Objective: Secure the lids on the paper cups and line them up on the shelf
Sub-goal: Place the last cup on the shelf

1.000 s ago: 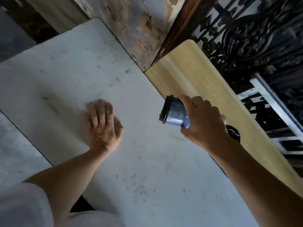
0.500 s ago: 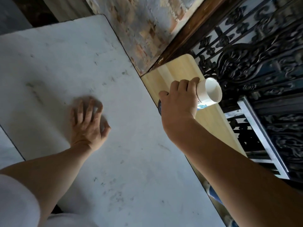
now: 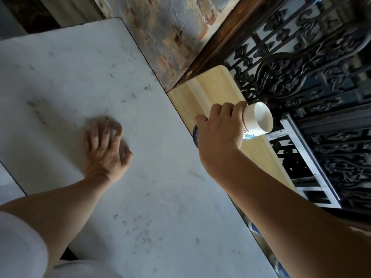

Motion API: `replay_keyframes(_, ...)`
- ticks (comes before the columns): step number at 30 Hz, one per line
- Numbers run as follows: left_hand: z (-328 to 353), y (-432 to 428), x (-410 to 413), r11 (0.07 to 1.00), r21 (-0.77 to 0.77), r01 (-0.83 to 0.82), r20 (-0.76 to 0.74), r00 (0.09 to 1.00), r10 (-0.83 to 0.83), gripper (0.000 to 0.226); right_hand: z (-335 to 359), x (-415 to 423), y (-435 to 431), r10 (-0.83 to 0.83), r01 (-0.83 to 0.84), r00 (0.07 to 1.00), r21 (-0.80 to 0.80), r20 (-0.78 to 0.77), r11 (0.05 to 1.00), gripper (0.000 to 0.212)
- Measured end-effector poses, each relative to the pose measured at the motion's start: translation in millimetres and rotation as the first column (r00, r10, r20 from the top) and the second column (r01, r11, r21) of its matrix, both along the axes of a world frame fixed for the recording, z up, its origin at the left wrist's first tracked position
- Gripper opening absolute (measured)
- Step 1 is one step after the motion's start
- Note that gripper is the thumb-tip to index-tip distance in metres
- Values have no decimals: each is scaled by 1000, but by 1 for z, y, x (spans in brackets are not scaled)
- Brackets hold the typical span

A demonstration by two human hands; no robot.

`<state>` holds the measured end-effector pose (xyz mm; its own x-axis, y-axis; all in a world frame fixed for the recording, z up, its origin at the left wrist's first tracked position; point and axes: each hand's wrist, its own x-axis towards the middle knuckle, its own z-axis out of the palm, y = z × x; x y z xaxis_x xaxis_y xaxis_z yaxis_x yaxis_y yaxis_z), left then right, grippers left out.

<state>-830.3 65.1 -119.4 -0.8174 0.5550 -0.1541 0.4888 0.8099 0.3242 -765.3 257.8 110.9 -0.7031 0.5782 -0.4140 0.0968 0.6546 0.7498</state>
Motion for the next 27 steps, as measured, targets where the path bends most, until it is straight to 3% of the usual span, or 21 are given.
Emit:
replay_keyframes(5, 0, 1, -1, 1000, -7, 2, 13, 1000, -1, 78, -2, 1, -5, -30, 30, 1000, -61, -2, 998, 60)
replay_keyframes(24, 2, 1, -2, 1000, -17, 7, 42, 999, -6, 77, 6, -12, -3, -25, 24, 998, -17, -53, 1000, 61)
replay_keyframes(27, 1, 1, -2, 1000, -26, 13, 40, 999, -12, 77, -4, -10, -18, -20, 19, 1000, -63, -6, 998, 58)
